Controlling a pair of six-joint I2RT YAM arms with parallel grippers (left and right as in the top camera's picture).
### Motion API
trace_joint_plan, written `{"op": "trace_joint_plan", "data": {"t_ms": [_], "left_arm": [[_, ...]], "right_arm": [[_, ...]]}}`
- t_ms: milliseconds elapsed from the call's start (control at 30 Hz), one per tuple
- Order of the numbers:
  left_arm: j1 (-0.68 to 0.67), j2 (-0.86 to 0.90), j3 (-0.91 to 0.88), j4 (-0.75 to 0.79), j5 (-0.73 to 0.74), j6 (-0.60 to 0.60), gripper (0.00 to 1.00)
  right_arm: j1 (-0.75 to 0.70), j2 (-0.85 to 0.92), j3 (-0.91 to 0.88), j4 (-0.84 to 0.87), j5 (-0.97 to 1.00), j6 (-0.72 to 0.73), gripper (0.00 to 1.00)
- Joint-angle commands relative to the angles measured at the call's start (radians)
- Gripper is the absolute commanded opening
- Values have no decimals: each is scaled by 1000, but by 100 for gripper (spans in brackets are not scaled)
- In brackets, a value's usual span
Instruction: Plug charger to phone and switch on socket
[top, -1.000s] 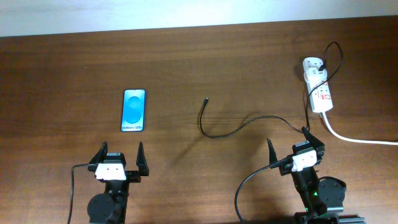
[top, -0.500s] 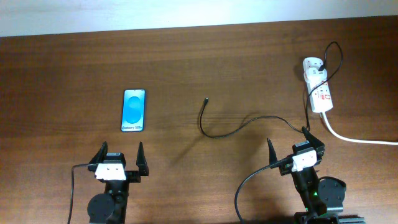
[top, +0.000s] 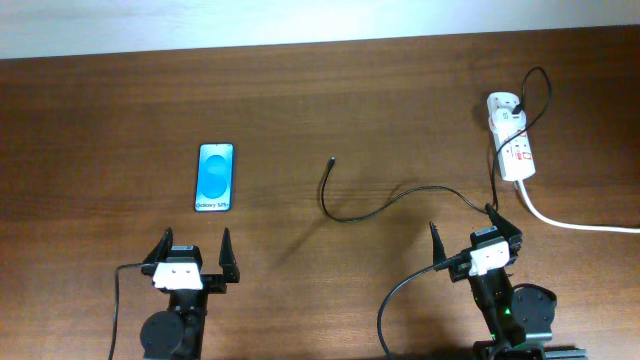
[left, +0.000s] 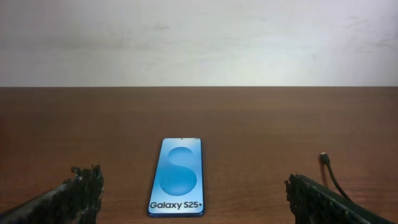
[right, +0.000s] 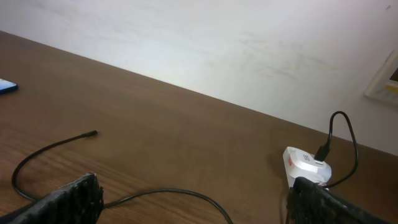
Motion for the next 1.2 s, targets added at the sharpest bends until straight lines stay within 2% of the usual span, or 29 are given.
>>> {"op": "trace_joint_plan", "data": {"t_ms": [0, 1167], "left_arm": [[5, -10, -4, 0, -14, 19, 99], [5, -6, 2, 92, -10, 19, 99]], "right_arm": [[6, -8, -9, -2, 4, 5, 99], [6, -8, -9, -2, 4, 5, 99]]}}
